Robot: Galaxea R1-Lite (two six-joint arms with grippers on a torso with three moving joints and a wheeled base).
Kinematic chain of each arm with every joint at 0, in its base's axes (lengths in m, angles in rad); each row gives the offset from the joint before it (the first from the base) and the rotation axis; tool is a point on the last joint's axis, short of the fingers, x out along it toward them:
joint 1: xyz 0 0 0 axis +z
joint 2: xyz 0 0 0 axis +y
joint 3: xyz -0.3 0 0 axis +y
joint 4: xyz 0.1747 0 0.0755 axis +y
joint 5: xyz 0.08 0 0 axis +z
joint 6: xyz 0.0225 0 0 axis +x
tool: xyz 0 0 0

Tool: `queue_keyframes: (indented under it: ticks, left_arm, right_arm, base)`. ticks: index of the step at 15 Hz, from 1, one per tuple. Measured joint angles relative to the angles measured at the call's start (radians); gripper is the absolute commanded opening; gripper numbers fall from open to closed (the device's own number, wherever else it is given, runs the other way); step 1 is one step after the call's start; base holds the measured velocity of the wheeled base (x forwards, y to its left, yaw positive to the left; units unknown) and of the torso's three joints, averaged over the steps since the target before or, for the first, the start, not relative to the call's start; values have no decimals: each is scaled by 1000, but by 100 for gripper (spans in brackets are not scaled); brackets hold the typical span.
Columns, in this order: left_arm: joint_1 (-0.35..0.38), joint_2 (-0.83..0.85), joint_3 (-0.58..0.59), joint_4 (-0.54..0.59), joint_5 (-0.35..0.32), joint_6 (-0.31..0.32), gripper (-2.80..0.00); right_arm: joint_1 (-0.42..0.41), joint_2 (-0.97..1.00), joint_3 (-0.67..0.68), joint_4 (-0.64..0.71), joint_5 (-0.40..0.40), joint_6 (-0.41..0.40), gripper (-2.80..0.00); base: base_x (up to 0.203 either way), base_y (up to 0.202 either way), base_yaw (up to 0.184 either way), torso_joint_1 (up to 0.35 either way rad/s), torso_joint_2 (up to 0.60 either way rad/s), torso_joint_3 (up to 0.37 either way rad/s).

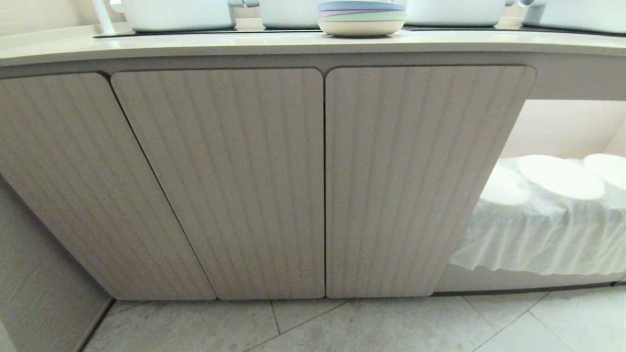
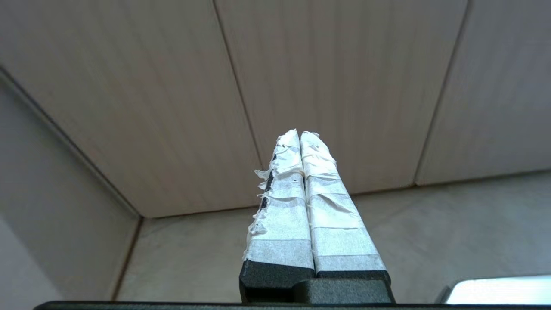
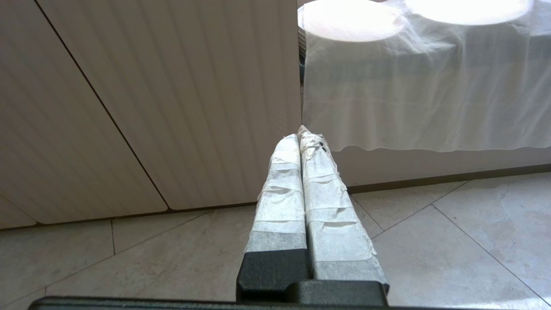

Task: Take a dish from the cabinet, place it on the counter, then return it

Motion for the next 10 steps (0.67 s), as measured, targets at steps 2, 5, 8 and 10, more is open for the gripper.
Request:
queue_keyframes:
  ticks: [2, 5, 8, 10]
  left_arm:
    - [4, -32, 1, 38, -10, -10, -280]
    - [5, -51, 1, 42, -16, -13, -280]
    - [5, -54, 1, 43, -13, -12, -280]
    - [6, -55, 1, 43, -12, -12, -280]
  right_arm:
    - [0, 0, 0, 0, 0, 0, -280]
    - [0, 0, 0, 0, 0, 0, -280]
    - [0, 0, 0, 0, 0, 0, -280]
    - [0, 0, 0, 0, 0, 0, -280]
  base:
    - [0, 0, 0, 0, 0, 0]
    - [0, 0, 0, 0, 0, 0]
    - [0, 0, 0, 0, 0, 0]
    - [0, 0, 0, 0, 0, 0]
